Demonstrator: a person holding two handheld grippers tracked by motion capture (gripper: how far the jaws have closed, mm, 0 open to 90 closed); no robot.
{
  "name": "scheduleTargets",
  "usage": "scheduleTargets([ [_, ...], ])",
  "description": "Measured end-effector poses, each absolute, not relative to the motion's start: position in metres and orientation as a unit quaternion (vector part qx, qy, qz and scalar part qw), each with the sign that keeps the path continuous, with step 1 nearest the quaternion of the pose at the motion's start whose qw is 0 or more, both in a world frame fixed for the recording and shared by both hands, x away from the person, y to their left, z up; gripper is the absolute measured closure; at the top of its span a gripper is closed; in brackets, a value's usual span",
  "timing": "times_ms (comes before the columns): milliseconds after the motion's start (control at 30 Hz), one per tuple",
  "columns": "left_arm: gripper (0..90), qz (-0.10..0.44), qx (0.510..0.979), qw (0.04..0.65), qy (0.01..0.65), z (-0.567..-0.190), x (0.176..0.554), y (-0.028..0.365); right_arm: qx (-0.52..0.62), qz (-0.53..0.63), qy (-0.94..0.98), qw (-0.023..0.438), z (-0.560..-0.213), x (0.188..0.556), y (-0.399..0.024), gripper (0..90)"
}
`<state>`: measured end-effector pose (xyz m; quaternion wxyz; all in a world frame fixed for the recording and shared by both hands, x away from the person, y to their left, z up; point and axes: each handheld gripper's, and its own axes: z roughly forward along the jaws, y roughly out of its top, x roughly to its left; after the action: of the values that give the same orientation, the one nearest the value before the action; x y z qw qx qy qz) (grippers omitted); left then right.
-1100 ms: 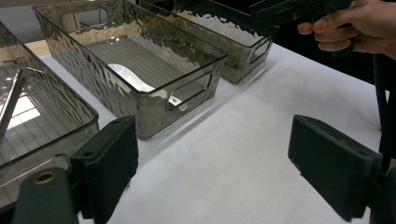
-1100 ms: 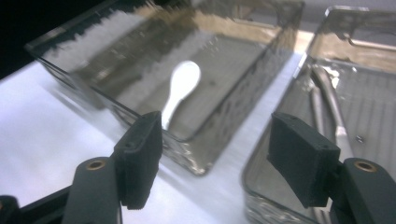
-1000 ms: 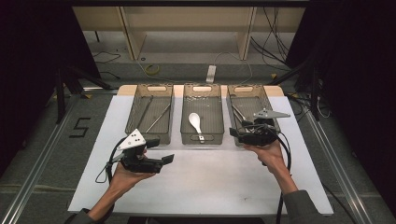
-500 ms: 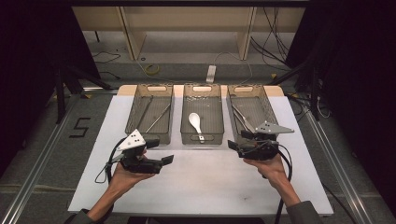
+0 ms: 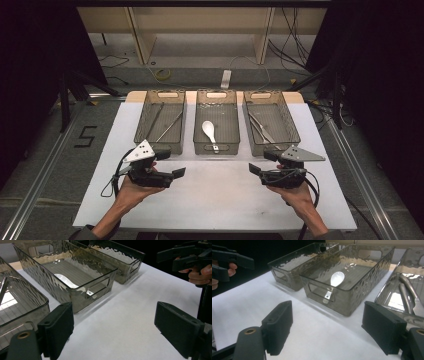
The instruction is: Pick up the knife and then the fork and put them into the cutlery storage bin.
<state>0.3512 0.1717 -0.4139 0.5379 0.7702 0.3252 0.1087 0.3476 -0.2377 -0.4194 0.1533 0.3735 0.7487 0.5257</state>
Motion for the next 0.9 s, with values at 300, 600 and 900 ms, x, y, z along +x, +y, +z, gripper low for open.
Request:
scheduleTargets([
  [300,15.4,0.104,0.77,0.54,0.323,-0.415,0.347,0.174,0.374,0.533,0.743,0.157,-0.426,0.331,-0.245,23.6],
  [600,15.4,0.1,0.769,0.541,0.324,-0.416,0.343,0.175,0.379,0.53,0.741,0.164,-0.434,0.319,-0.248,21.2],
  [900,14.9,0.096,0.767,0.543,0.327,-0.418,0.336,0.179,0.386,0.52,0.743,0.172,-0.44,0.308,-0.252,19.4],
])
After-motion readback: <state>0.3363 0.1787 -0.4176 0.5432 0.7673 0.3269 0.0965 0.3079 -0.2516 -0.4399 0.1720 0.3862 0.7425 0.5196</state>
